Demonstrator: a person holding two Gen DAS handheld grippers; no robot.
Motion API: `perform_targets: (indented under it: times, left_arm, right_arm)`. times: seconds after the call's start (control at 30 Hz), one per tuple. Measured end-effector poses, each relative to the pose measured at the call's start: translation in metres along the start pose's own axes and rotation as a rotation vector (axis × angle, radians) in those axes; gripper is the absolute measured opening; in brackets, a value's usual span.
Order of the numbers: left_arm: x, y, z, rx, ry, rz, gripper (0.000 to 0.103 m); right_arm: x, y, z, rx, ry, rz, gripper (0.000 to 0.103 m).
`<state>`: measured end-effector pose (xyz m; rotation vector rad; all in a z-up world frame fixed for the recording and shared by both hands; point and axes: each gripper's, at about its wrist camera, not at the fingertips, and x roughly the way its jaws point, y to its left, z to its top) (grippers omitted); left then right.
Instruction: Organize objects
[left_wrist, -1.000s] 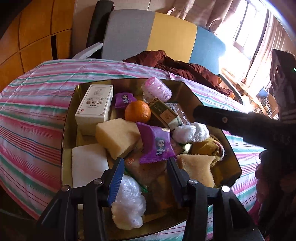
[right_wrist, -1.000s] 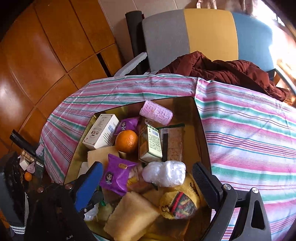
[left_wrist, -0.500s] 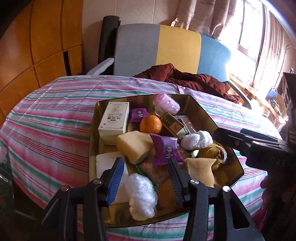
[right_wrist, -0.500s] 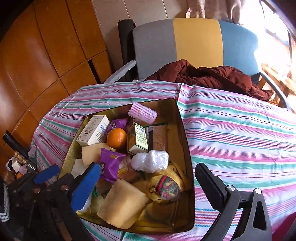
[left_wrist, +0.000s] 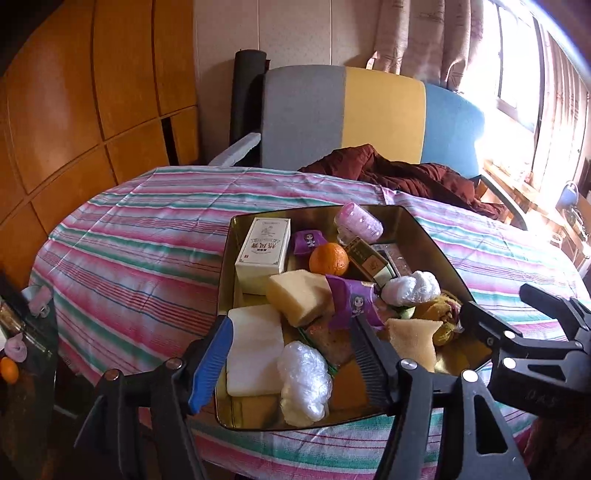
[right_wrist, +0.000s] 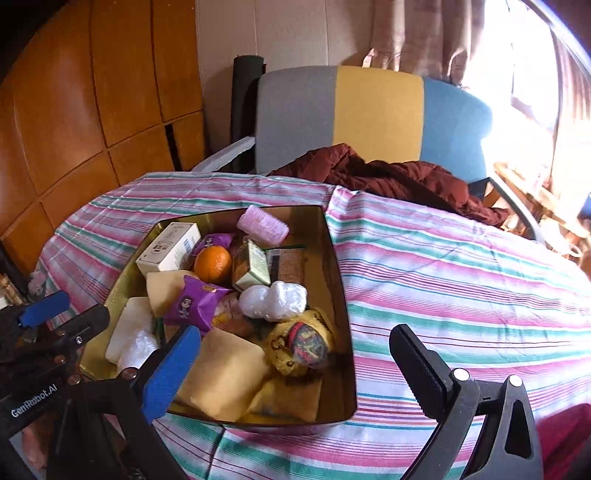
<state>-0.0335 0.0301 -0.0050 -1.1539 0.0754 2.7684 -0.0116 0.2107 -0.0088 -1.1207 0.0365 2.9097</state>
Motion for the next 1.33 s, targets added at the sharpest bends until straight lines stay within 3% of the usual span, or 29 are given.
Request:
perform_targets:
  times: [0.2, 0.53, 1.33]
  left_arm:
    - [0.001, 0.003, -0.007, -0.044, 0.017, 0.013, 0.066]
    - [-0.015, 0.006, -0.006, -0.058, -0.077, 0.028, 0.066]
    - [-0.012, 0.01, -0.005, -0.048, -0.073, 0.0, 0.064]
  right_arm:
    - [-0.005, -0.003, -0.006, 0.021, -0.027, -0.041, 0.103]
    - [-0.004, 0.004, -0.009, 0.01, -0.012, -0.024, 0.103]
    - [0.002, 0.011, -0.009, -0.012, 0.01, -0.017, 0.103]
